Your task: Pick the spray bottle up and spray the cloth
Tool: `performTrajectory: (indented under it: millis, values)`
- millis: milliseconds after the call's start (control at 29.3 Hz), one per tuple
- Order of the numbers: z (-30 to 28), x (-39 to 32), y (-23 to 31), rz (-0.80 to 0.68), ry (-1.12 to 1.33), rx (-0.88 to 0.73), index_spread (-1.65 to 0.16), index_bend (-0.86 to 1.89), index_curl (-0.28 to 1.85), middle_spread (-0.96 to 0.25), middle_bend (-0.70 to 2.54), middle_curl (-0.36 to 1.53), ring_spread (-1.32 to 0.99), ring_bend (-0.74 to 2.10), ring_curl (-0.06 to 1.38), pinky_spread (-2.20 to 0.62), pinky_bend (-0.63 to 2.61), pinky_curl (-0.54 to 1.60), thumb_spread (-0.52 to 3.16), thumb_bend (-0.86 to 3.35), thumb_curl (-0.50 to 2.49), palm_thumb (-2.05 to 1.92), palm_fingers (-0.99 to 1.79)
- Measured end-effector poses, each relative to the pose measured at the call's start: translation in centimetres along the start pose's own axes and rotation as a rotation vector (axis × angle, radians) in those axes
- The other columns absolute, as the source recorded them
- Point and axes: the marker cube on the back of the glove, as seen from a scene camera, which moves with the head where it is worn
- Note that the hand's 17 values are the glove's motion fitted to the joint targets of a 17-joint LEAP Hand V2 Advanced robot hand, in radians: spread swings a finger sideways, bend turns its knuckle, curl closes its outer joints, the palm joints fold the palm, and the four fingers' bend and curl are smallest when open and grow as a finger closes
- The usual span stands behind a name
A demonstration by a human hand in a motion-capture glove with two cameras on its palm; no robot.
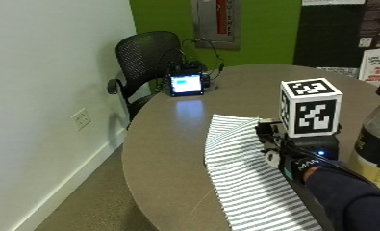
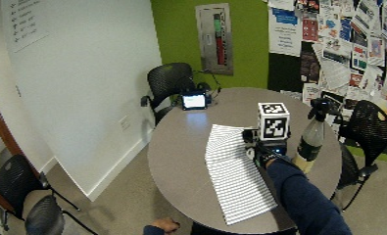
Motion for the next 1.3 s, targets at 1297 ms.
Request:
performTrajectory:
  millis: [1297]
  values:
    - [-4.2, 24.1, 10.8, -0.322, -0.997, 0.496, -0.31, 0.13, 0.35, -0.08, 0.19, 0.36, -0.1, 0.24, 0.33, 0.19, 0.21, 0.3, 1.29, 0.27, 0.45, 0.56, 0.81]
